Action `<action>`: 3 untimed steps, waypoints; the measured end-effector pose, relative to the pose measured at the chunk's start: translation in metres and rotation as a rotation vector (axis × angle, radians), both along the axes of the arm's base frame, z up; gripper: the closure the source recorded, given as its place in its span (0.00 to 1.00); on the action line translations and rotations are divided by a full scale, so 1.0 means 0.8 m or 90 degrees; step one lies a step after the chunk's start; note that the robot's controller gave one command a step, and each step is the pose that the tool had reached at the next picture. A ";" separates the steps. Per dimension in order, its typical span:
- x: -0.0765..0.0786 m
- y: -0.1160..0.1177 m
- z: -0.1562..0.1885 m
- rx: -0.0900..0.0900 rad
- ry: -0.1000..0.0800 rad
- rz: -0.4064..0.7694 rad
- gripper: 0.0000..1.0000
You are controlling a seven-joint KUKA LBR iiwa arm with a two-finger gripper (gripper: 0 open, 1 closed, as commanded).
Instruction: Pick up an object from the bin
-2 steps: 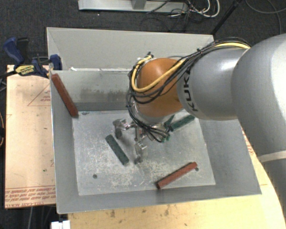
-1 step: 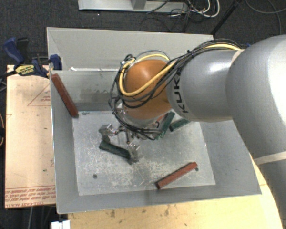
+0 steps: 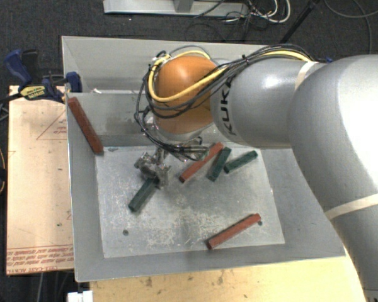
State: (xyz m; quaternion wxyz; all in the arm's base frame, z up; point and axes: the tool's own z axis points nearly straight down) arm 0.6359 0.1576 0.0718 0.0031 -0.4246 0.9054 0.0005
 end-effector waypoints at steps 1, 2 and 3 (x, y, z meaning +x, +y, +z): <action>0.000 0.000 0.000 0.000 0.000 0.000 1.00; -0.005 -0.016 0.146 0.000 0.001 -0.013 1.00; -0.005 -0.016 0.146 0.000 0.002 -0.013 1.00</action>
Offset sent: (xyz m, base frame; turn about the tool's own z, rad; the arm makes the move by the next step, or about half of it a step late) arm -0.0045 -0.0136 0.1165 0.0168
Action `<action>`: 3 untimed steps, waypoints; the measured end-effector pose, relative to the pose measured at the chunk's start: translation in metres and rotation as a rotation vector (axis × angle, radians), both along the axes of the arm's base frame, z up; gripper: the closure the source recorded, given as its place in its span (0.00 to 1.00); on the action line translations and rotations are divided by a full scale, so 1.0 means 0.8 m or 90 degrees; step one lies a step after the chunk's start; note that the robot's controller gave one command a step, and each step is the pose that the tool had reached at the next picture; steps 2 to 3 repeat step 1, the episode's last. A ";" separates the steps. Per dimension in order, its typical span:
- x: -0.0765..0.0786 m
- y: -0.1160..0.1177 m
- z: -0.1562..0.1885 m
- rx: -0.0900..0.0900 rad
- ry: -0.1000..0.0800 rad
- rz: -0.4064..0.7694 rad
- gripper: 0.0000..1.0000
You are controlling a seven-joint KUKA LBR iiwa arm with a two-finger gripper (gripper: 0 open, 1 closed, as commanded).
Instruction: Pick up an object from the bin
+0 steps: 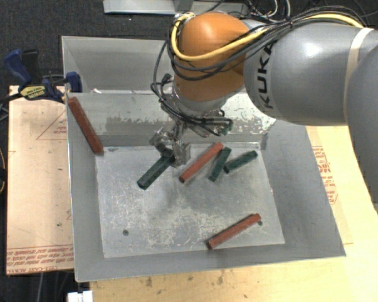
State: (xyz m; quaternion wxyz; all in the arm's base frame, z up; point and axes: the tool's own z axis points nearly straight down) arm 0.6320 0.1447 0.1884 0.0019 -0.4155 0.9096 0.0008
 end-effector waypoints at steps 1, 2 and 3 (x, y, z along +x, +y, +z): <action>0.000 0.000 0.001 0.000 0.000 0.002 1.00; 0.000 0.000 0.001 0.000 0.000 0.002 1.00; 0.000 0.000 0.001 0.000 0.000 0.002 1.00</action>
Offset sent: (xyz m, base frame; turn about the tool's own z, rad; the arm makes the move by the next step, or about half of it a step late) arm 0.0029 -0.0267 0.0294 -0.1214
